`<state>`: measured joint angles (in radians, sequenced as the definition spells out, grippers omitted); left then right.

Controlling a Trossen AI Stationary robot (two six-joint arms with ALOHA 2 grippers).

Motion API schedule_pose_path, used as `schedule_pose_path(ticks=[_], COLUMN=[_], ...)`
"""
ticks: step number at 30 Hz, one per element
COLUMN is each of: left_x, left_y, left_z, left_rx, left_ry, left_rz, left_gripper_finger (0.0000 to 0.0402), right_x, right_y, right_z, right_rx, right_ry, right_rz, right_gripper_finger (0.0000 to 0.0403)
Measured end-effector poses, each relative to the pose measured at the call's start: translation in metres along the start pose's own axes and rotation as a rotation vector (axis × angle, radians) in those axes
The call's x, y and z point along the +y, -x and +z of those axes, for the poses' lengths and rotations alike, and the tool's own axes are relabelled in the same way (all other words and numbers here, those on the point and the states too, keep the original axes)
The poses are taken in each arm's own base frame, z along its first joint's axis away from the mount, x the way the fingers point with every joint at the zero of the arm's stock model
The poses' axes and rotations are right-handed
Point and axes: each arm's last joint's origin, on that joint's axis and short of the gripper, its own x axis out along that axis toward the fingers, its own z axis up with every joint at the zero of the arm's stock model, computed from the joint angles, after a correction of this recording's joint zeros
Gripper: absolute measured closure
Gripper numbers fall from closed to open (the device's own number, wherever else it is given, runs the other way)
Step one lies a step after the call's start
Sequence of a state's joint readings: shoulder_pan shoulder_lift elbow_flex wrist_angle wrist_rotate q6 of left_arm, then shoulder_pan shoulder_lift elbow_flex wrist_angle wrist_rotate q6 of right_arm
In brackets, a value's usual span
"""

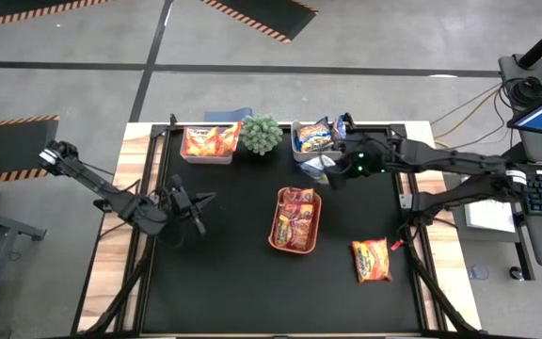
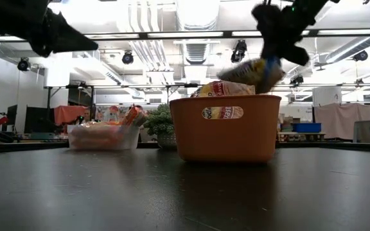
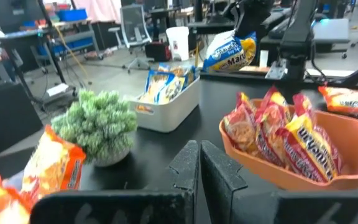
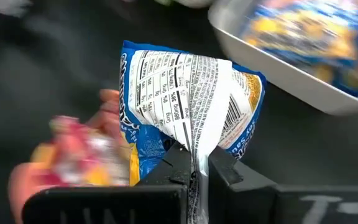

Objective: Sort Maruchan noodles
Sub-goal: Put the blue noodle pack into the gray bin

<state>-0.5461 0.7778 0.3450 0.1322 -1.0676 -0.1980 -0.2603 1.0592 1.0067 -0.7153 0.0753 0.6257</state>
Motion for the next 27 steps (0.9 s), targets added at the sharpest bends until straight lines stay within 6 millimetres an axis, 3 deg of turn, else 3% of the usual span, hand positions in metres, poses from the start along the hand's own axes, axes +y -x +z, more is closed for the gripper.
schedule_pose_path(ticks=[6, 15, 22, 27], left_x=[-0.008, -0.025, -0.039, -0.049], left_y=[-0.004, -0.012, -0.017, -0.028], left_z=[0.007, 0.017, 0.029, 0.036], left_rx=[-0.055, -0.165, -0.272, -0.277], left_ry=[-0.074, -0.200, -0.220, -0.282], left_rz=[-0.006, -0.011, -0.255, -0.261], left_gripper_finger=[0.0402, 0.0381, 0.0282, 0.0191], right_x=[0.013, 0.033, 0.049, 0.052], right_y=[0.004, -0.040, -0.082, -0.106], right_z=[0.009, 0.016, 0.019, 0.017], right_rx=[-0.087, -0.122, -0.074, -0.027], right_ry=[0.047, 0.134, 0.190, 0.173], right_rz=[0.283, 0.675, 0.980, 1.066], right_gripper_finger=[0.0394, 0.0394, 0.0394, 0.0394])
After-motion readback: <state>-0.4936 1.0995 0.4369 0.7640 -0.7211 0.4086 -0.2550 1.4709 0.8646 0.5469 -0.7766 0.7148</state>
